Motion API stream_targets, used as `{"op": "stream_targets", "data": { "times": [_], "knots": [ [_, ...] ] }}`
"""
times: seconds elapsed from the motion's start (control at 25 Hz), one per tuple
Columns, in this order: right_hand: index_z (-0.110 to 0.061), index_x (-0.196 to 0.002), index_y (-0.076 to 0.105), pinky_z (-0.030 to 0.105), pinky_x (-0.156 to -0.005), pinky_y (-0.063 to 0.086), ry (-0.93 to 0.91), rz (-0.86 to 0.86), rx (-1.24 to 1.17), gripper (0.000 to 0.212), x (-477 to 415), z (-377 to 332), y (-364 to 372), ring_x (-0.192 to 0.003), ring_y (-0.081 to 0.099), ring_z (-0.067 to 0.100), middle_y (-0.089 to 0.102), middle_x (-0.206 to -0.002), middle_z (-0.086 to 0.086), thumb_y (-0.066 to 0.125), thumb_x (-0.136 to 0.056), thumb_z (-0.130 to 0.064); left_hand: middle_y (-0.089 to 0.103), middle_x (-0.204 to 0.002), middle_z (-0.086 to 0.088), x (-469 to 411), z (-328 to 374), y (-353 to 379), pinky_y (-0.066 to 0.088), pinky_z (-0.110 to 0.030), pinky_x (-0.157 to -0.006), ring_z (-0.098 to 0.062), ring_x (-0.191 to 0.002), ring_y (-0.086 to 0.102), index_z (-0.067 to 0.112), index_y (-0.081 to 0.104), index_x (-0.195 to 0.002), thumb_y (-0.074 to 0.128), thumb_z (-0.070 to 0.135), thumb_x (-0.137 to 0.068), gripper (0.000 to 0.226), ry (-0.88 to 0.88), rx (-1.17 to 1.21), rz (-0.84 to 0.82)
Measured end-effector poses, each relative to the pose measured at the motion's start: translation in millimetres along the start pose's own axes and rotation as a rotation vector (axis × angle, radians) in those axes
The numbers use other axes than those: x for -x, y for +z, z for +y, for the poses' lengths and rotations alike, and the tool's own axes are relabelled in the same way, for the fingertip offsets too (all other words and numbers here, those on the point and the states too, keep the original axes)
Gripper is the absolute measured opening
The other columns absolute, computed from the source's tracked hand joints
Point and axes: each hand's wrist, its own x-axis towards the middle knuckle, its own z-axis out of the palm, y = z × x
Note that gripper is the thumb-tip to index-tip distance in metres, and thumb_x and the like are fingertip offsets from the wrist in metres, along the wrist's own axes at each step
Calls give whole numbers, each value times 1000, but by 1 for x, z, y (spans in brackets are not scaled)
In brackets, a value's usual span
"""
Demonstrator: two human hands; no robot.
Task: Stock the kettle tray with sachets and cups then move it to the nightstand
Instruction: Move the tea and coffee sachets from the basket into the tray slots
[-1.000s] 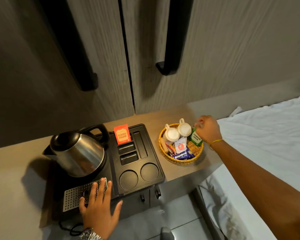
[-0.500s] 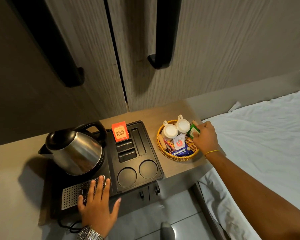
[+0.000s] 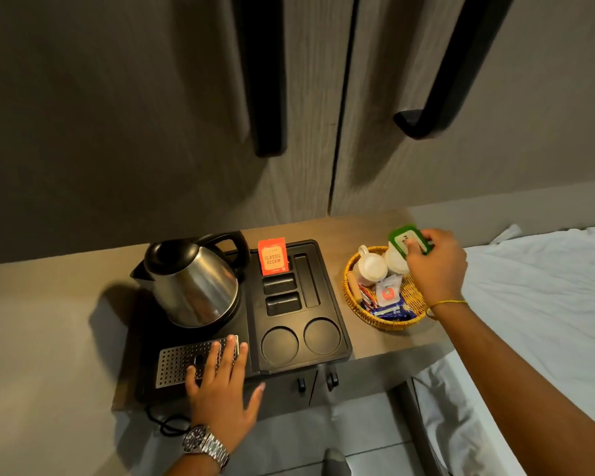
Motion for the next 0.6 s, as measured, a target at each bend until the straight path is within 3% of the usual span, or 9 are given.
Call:
{"op": "stream_targets", "data": {
  "times": [0.12,0.28,0.4,0.6],
  "knots": [
    [-15,-108,72,32,-74,45,-197,-243,-76,16,11,-50,36,-89,61,21,68,-96,0,68,-95,-23,35,-163,-2,1,0,0,31,-69,-107,-30,-148,37,26,42,-152,55,69,-78,86,3,5,0],
    [-18,-107,71,40,-84,55,-392,-601,20,17,27,-93,113,-98,70,32,78,-106,11,69,-92,-25,35,-163,-3,1,0,-1,35,-70,-106,-30,-147,38,26,39,-153,55,70,-76,90,-4,12,-16],
    [-19,-120,69,44,-91,58,-509,-719,189,29,39,-105,156,-109,71,38,77,-118,14,69,-93,-26,32,-165,-2,3,0,-3,33,-69,-108,-29,-149,35,27,36,-154,54,70,-78,89,-4,39,-23],
    [-16,-132,63,52,-99,57,-538,-853,295,41,49,-100,190,-117,69,42,72,-129,21,72,-93,-21,29,-166,-1,2,-1,-3,31,-70,-111,-29,-151,30,29,33,-155,50,70,-80,88,-13,59,-39]
  ]
}}
